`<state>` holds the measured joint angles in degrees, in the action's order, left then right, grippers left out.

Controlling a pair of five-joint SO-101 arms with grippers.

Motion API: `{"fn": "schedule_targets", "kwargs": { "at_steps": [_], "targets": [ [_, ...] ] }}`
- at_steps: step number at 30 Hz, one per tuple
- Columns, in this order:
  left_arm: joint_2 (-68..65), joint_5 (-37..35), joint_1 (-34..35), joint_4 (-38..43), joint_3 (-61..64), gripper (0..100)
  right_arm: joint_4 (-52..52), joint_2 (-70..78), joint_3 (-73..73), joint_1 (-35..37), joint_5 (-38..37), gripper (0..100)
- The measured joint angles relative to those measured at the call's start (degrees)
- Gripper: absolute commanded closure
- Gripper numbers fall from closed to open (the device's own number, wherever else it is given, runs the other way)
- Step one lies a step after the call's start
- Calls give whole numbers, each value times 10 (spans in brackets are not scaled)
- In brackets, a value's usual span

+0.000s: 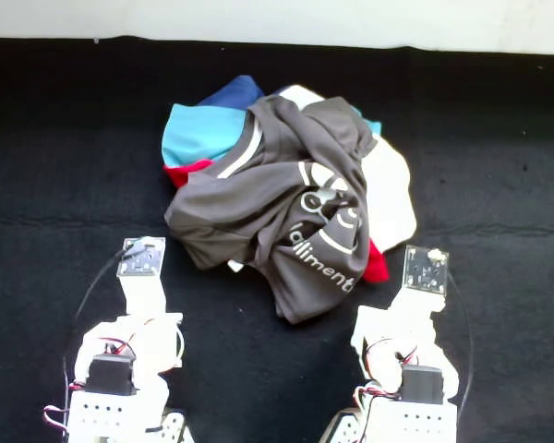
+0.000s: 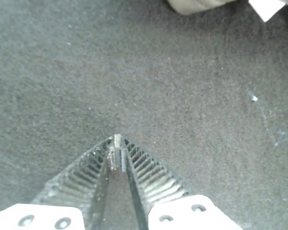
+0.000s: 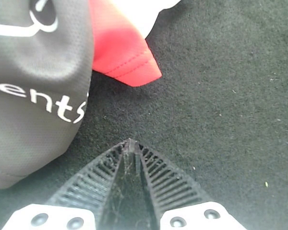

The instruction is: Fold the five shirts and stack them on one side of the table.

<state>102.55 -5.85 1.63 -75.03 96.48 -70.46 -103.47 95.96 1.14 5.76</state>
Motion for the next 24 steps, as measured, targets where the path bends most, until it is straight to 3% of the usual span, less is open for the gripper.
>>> {"fn": "schedule_targets", "kwargs": {
  "at_steps": [12, 19, 24],
  "targets": [
    [0, 6, 0, 30, 0, 987, 0, 0, 0, 0, 0, 989],
    [0, 121, 0, 148, -4, 767, 0, 0, 0, 0, 0, 989],
    [-1, 131, 23, 167, -52, 738, 0, 0, 0, 0, 0, 989]
  ]
}}
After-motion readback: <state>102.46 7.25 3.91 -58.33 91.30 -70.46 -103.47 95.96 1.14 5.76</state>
